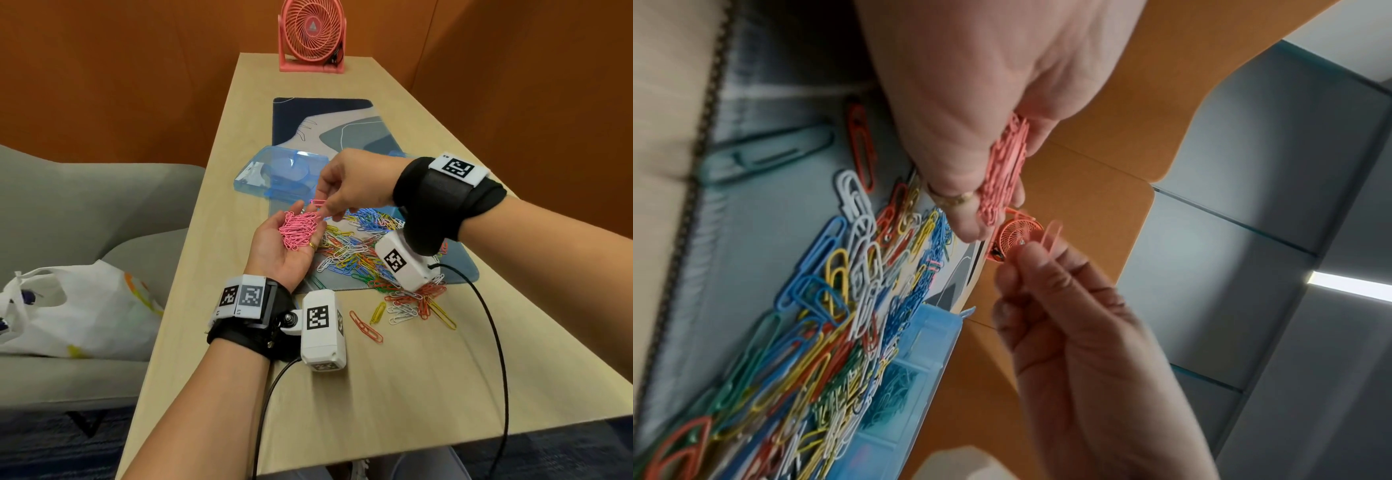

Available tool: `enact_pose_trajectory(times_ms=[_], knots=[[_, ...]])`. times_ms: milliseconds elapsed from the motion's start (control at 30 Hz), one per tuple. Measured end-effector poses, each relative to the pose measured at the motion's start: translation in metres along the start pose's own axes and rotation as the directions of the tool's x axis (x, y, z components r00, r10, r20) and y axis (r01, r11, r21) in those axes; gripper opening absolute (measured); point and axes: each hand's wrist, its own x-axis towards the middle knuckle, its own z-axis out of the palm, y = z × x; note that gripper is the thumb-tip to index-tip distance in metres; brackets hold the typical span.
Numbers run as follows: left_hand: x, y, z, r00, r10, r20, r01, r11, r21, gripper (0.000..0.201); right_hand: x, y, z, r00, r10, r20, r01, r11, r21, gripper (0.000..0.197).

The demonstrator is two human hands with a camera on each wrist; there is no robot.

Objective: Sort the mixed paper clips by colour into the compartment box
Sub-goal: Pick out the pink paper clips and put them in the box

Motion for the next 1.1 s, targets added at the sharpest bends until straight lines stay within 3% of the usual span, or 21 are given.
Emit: enact_pose_trajectory(times_ms=[133, 300, 433, 700, 900, 1100], knots=[[0.001, 0.001, -0.001, 1.000, -0.002, 0.020, 0.004, 0.997, -0.073, 0.033, 0.005, -0.013, 0.003, 0.999, -0.043, 0.033, 0.043, 0.999, -0.005, 0.011], [-0.002, 0.002, 0.001, 1.000, -0.009, -0.007, 0.009, 0.998, -0.059, 0.033, 0.016, -0.008, -0.002, 0.999, -0.006, -0.053, 0.008, 0.999, 0.044, 0.013], [-0.002, 0.010, 0.000, 0.998, 0.041, -0.041, -0.042, 0.999, -0.026, 0.033, 0.030, 0.006, -0.005, 0.988, 0.081, -0.132, -0.095, 0.990, -0.103, 0.017], [0.000, 0.019, -0.004, 0.993, 0.096, -0.071, -0.102, 0.990, -0.093, 0.034, 0.050, 0.020, 0.017, 0.998, 0.059, -0.008, -0.056, 0.893, -0.446, 0.039], [0.000, 0.021, -0.004, 0.991, 0.106, -0.082, -0.113, 0.991, -0.075, 0.034, 0.043, 0.023, 0.014, 0.992, 0.106, 0.068, -0.059, 0.865, -0.498, 0.023], [-0.001, 0.032, -0.008, 0.983, 0.152, -0.099, -0.160, 0.984, -0.084, 0.036, 0.051, 0.016, 0.014, 1.000, 0.027, -0.016, -0.031, 0.879, -0.476, 0.039]])
